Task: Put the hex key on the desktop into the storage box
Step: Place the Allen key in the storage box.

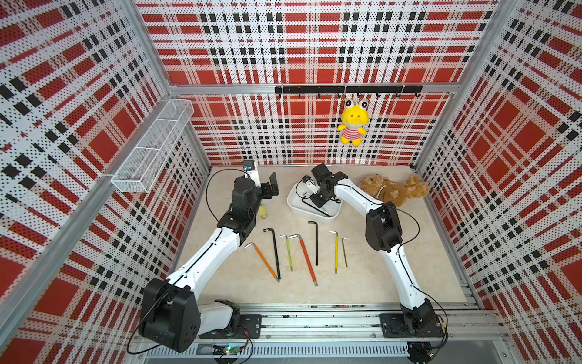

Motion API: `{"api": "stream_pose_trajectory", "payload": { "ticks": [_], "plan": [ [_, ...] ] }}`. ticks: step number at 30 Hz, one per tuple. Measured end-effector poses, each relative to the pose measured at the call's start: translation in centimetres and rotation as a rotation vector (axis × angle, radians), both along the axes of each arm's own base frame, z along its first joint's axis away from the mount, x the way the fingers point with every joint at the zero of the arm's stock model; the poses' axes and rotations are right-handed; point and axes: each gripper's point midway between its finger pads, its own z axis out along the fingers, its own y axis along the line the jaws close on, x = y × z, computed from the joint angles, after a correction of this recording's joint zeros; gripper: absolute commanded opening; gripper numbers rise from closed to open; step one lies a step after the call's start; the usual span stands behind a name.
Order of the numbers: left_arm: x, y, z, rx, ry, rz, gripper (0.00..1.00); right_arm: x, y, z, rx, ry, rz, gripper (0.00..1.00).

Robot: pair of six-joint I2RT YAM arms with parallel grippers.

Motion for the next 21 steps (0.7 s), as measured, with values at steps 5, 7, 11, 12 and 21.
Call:
{"api": "stream_pose_trajectory", "payload": {
  "ticks": [5, 7, 11, 12, 21],
  "plan": [
    [-0.1, 0.2, 0.3, 0.0, -0.006, 0.009, 0.99, 0.1, -0.3, -1.2, -0.022, 0.013, -0.011, 0.0],
    [-0.1, 0.3, 0.3, 0.0, -0.007, 0.012, 0.99, 0.1, -0.3, -1.3, -0.025, 0.012, -0.017, 0.12],
    [-0.1, 0.3, 0.3, 0.0, -0.007, 0.015, 0.99, 0.3, -0.6, -1.2, -0.033, 0.005, -0.037, 0.38],
    [-0.1, 0.3, 0.3, 0.001, -0.007, 0.015, 0.99, 0.3, -0.6, -1.2, -0.031, 0.004, -0.044, 0.41],
    [-0.2, 0.5, 0.5, 0.002, -0.011, 0.025, 0.99, 1.2, -0.4, -1.1, 0.003, -0.045, -0.091, 0.48]
  ]
}}
